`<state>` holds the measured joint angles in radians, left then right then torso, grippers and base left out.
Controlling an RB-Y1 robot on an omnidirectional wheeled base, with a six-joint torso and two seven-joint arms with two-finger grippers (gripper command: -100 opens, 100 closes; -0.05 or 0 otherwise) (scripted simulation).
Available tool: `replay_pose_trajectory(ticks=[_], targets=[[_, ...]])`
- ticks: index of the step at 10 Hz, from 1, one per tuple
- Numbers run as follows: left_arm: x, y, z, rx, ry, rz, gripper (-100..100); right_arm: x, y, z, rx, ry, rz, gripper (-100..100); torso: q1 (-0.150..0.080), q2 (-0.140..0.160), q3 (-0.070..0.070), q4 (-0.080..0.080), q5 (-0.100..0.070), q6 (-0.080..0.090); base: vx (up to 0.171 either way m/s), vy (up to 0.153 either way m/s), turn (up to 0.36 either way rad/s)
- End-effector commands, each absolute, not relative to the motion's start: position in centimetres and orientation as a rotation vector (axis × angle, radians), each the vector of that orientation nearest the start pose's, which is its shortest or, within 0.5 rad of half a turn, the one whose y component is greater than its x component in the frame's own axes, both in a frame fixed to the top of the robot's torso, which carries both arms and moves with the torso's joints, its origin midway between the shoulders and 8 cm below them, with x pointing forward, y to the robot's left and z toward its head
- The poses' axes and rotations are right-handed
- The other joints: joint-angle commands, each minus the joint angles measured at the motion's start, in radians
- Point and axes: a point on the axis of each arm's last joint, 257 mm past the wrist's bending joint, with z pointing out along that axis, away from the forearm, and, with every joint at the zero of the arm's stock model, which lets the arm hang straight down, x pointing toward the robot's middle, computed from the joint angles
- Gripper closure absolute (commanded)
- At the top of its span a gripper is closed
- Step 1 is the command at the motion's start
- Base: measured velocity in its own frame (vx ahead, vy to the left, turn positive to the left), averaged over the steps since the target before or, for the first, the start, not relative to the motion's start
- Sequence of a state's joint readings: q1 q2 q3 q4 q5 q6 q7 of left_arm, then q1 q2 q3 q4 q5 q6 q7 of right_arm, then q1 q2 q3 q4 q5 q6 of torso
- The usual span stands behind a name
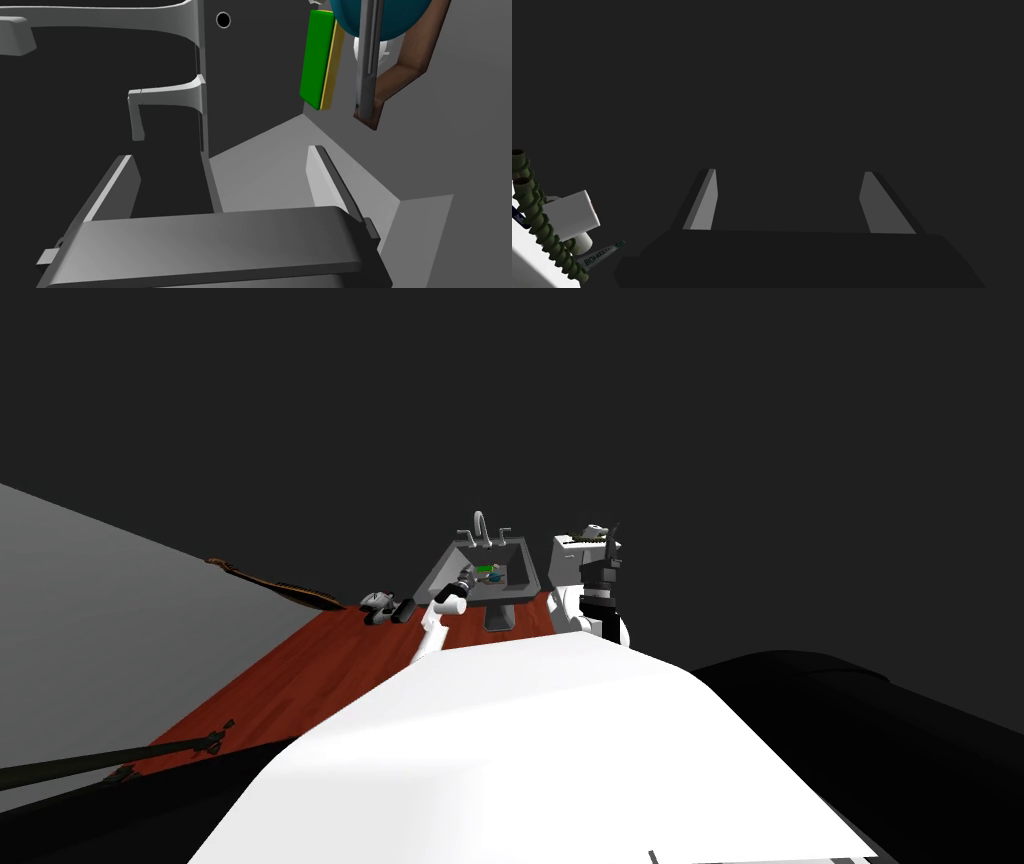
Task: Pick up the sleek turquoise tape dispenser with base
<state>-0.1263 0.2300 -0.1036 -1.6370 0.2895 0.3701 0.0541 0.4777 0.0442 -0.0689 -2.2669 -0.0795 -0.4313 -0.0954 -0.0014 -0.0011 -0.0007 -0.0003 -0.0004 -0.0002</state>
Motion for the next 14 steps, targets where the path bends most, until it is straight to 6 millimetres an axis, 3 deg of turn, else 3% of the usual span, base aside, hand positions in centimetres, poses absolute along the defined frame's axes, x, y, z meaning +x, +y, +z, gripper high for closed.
replay_pose_trajectory(ticks=[1, 9, 14], targets=[[57.8, 19.7, -23.7, -1.391, 1.497, -1.259, -100, 35.2, -31.6, 1.3, 0.815, 0.527, 1.365, 0, 0.0, 0.0, 0.0, 0.0, 0.0, 0.0, 0.018, -0.026, 0.032], [60.8, 19.3, -28.0, -1.581, 1.65, -1.117, -100, 35.2, -31.6, 1.3, 0.815, 0.527, 1.365, 0, -0.001, 0.0, 0.0, 0.0, 0.0, 0.0, 0.017, -0.031, 0.025], [61.5, 19.5, -30.5, -1.694, 1.718, -1.018, -100, 35.2, -31.6, 1.3, 0.815, 0.527, 1.365, 0, -0.001, 0.0, 0.0, 0.0, 0.0, 0.0, 0.015, -0.034, 0.029]])
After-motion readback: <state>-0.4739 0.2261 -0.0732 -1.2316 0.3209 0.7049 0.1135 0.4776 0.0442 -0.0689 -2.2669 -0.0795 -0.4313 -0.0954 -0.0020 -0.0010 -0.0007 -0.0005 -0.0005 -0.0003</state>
